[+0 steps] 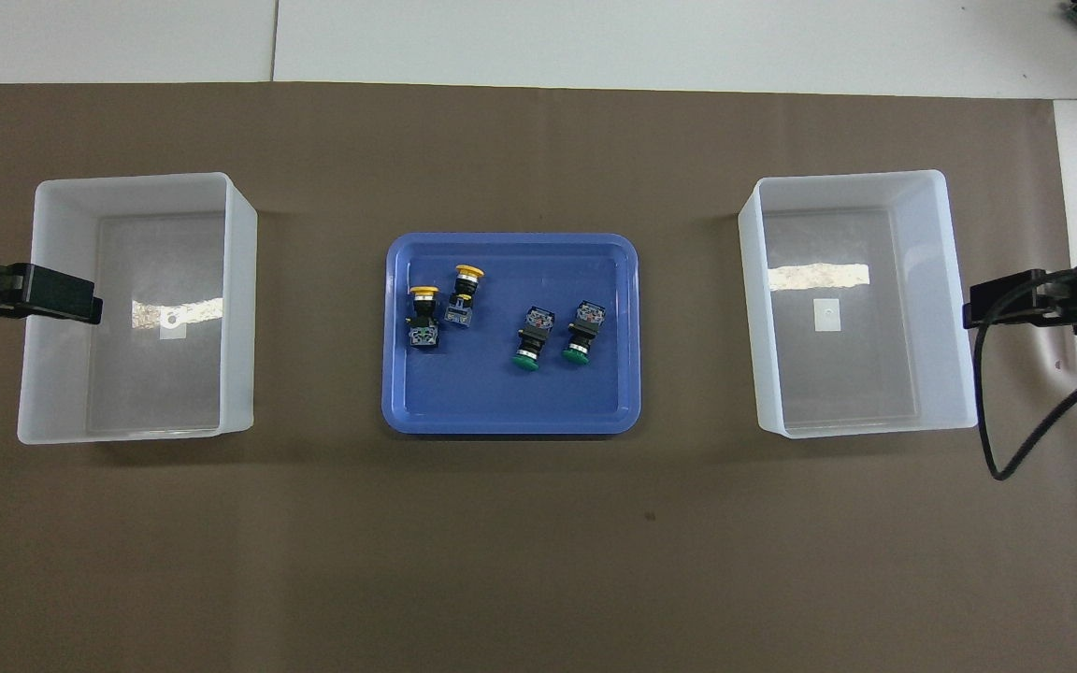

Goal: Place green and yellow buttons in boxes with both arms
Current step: 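Reach the right gripper to the blue tray and grasp a green button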

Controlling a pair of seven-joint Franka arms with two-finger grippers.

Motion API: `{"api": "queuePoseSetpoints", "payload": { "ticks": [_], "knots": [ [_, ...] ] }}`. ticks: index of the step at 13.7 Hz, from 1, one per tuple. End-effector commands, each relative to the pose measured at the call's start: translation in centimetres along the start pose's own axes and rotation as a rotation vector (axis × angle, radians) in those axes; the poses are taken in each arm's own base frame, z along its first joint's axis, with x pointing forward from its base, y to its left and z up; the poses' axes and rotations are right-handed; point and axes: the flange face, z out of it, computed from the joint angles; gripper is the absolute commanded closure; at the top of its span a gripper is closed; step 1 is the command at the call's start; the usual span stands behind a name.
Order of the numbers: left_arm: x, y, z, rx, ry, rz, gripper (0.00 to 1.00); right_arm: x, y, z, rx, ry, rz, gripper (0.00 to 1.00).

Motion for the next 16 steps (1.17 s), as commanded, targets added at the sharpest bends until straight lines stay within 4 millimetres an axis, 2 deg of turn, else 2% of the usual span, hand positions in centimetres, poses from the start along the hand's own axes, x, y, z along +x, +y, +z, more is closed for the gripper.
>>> {"api": "queuePoseSetpoints", "payload": {
  "ticks": [1,3,5,9,11,13,14,16],
  "knots": [
    [-0.4,-0.1,-0.6,0.023,-0.001,-0.008,0.00,-0.9,-3.3,2.8,0.019,0.033,0.030,0.00],
    [-0.4,0.1,-0.6,0.023,0.000,-0.007,0.00,-0.7,-7.1,6.3,0.028,0.068,0.008,0.00],
    [-0.4,0.3,-0.6,0.023,0.002,-0.003,0.00,0.6,-11.8,9.9,0.028,0.068,0.057,0.00],
    [-0.5,0.9,-0.5,0.021,0.004,0.007,0.00,3.0,-21.3,18.3,0.049,0.114,0.172,0.00],
    [-0.5,1.3,-0.5,0.022,0.004,0.015,0.00,3.5,-23.2,19.9,0.071,0.138,0.214,0.00],
    [-0.2,1.6,0.0,0.022,0.033,0.024,0.00,3.2,-25.6,22.2,0.084,0.142,0.253,0.00],
    [-0.1,2.5,0.2,0.023,0.066,0.043,0.00,2.9,-26.8,23.3,0.087,0.139,0.271,0.00],
    [-0.3,4.6,1.7,0.020,0.109,0.076,0.00,2.6,-27.6,24.3,0.084,0.127,0.309,0.00]
  ]
}}
